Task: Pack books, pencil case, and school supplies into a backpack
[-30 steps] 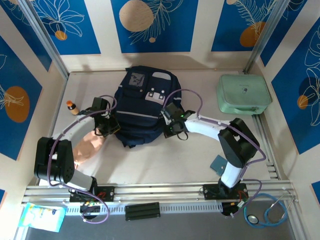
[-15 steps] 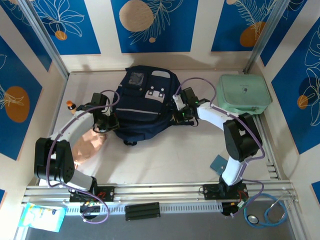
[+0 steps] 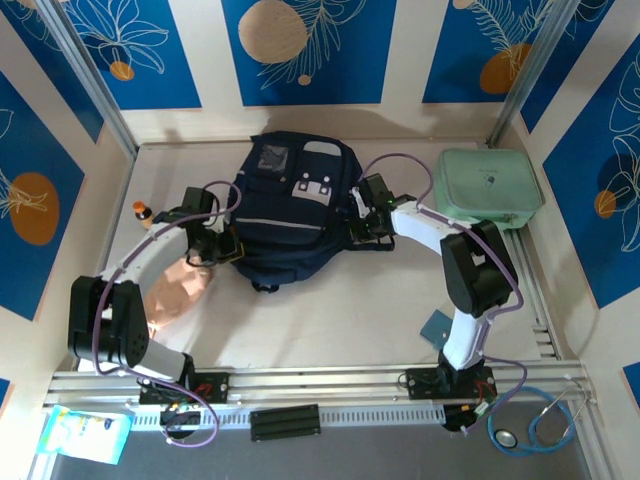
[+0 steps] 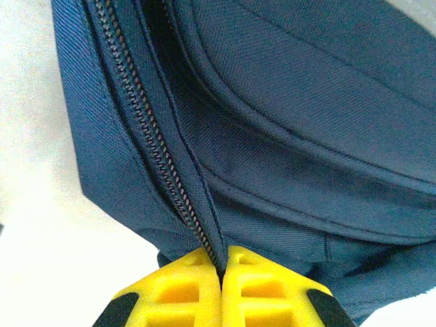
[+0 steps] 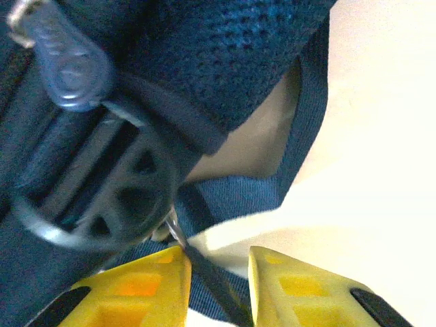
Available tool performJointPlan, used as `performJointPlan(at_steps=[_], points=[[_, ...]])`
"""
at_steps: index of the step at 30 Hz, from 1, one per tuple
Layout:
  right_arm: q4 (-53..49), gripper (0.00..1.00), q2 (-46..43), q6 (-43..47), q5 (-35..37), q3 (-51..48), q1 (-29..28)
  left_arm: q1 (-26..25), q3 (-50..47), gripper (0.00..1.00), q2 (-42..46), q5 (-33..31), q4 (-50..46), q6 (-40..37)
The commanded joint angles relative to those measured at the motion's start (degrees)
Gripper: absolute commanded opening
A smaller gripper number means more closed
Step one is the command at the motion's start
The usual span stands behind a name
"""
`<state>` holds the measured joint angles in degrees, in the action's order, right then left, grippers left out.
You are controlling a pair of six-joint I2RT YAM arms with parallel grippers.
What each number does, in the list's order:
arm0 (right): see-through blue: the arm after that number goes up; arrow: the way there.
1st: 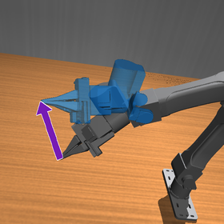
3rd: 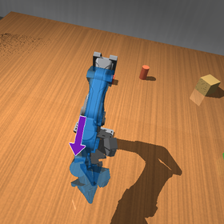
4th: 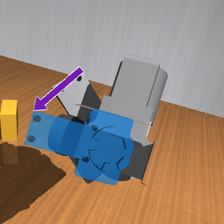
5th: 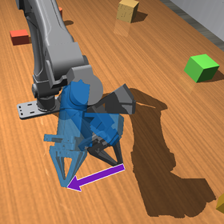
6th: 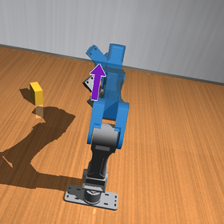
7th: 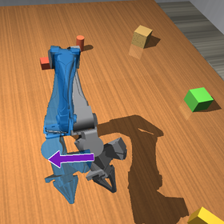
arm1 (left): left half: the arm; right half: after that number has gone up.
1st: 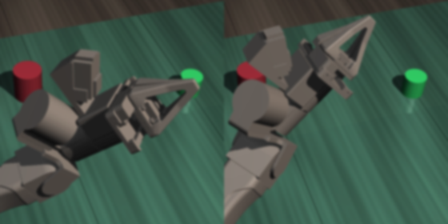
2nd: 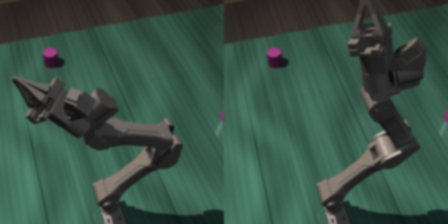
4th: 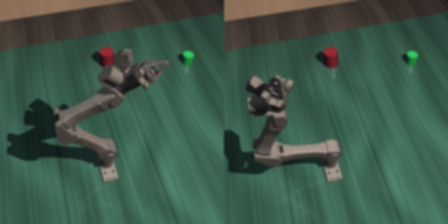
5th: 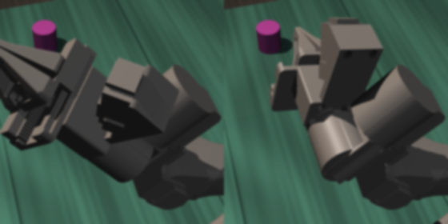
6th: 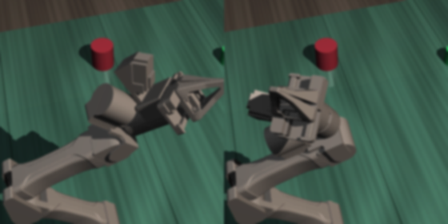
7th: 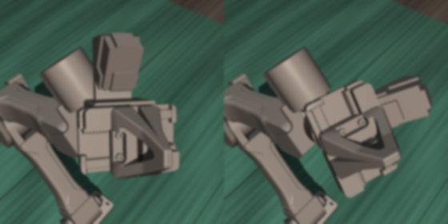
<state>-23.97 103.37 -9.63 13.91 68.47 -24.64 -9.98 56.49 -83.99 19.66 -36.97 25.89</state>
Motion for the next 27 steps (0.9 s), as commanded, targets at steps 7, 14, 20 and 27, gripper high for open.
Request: performJointPlan(at_steps=[7,14,20,27], points=[[3.2,0.61,-13.3,3.6,-8.7,-9.0,-1.1,-8.5,-3.1,0.00,5.8,0.8,3.1,7.2],[5.7,0.79,-23.4,-0.5,-10.5,-14.9,1.3,-12.8,-1.2,0.37,8.1,-7.8,-2.7,4.2],[7.0,0.81,-28.4,-7.7,-10.1,-16.1,3.1,-15.5,5.5,0.67,9.8,-11.6,-8.2,-7.5],[9.0,0.81,-30.9,-16.0,-12.2,-17.9,5.0,-23.0,12.4,0.80,4.8,-19.8,-8.2,-19.6]])
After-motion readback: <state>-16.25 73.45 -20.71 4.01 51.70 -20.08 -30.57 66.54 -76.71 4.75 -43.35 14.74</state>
